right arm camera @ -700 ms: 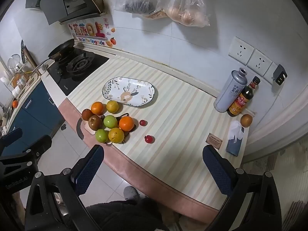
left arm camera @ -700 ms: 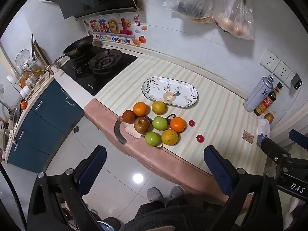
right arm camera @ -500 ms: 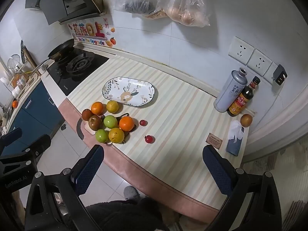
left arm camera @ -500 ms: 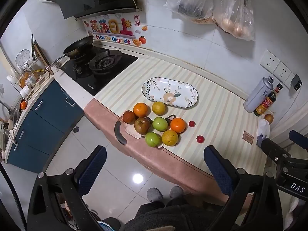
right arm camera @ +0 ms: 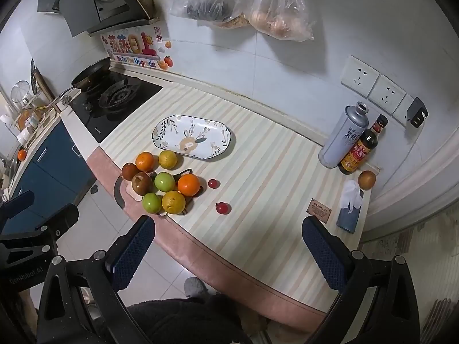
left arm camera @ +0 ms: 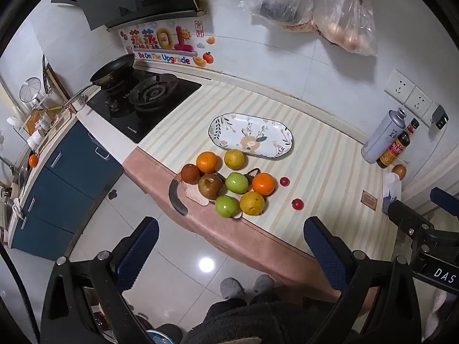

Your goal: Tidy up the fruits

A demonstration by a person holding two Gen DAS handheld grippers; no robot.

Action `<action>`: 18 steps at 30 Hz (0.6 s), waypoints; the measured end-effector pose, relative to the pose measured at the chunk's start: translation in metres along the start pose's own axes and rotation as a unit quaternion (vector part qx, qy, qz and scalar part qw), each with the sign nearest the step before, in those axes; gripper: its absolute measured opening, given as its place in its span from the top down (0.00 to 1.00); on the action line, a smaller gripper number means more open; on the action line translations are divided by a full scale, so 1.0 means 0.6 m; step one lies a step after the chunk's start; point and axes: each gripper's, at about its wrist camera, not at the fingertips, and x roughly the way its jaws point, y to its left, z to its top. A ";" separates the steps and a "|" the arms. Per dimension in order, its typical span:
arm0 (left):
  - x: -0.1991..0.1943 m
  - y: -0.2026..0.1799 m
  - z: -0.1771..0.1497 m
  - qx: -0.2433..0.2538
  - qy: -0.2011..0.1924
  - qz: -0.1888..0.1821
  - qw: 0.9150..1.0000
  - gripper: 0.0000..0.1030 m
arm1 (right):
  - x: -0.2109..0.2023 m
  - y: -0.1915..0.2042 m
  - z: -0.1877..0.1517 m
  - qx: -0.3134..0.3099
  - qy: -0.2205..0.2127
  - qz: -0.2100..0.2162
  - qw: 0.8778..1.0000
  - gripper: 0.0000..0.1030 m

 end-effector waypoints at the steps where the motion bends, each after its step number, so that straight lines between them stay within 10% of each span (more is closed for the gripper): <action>1: -0.001 0.000 0.000 0.001 -0.002 0.001 1.000 0.00 | -0.001 0.000 0.000 0.000 -0.001 0.000 1.000 0.00; 18: -0.007 0.006 0.007 -0.001 -0.008 0.002 1.000 0.00 | -0.008 0.005 0.008 -0.001 -0.003 0.005 1.000 0.00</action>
